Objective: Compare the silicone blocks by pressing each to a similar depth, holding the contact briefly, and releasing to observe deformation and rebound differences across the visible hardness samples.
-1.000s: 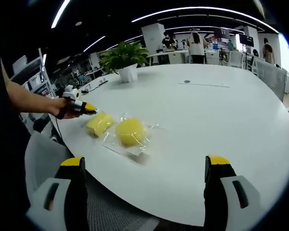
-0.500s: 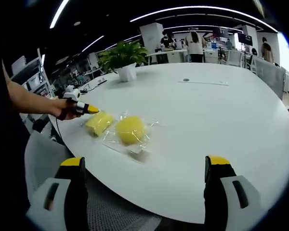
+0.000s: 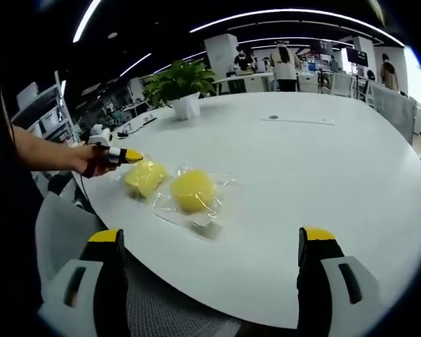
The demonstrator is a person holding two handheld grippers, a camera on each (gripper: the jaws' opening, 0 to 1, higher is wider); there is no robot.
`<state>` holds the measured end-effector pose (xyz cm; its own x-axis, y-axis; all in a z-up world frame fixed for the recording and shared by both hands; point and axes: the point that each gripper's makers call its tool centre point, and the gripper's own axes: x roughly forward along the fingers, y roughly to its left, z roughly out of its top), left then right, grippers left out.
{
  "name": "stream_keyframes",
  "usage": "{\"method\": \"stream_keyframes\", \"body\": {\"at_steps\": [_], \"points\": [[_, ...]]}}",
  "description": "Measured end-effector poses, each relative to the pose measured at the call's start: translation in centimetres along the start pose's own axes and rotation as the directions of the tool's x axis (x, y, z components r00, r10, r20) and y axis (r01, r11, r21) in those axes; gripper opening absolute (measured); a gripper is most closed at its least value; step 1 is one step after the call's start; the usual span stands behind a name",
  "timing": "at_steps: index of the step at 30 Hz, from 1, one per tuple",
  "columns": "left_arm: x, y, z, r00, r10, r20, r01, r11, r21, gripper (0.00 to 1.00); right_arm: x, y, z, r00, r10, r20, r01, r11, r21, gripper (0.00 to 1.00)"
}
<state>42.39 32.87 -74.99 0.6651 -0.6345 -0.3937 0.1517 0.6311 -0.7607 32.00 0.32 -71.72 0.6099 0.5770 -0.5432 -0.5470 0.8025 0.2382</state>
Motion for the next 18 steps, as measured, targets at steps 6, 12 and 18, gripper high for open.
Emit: {"method": "stream_keyframes", "body": {"at_steps": [6,12,18], "points": [[-1.1,-1.3,0.9,0.999,-0.007,0.041,0.007,1.000,0.002,0.00,0.2,0.4,0.4,1.000,0.011,0.014,-0.011,1.000,0.007,0.96],[-2.3,-3.0,1.7,0.996,-0.027,0.088,0.021,0.998,0.061,0.00,0.2,0.7,0.8,1.000,0.024,0.020,-0.024,1.000,-0.001,0.96],[-3.3,-3.7,2.4,0.993,-0.006,0.119,-0.015,0.985,0.173,0.00,0.1,0.8,1.4,0.999,0.026,0.027,-0.026,1.000,-0.017,0.96]]}}
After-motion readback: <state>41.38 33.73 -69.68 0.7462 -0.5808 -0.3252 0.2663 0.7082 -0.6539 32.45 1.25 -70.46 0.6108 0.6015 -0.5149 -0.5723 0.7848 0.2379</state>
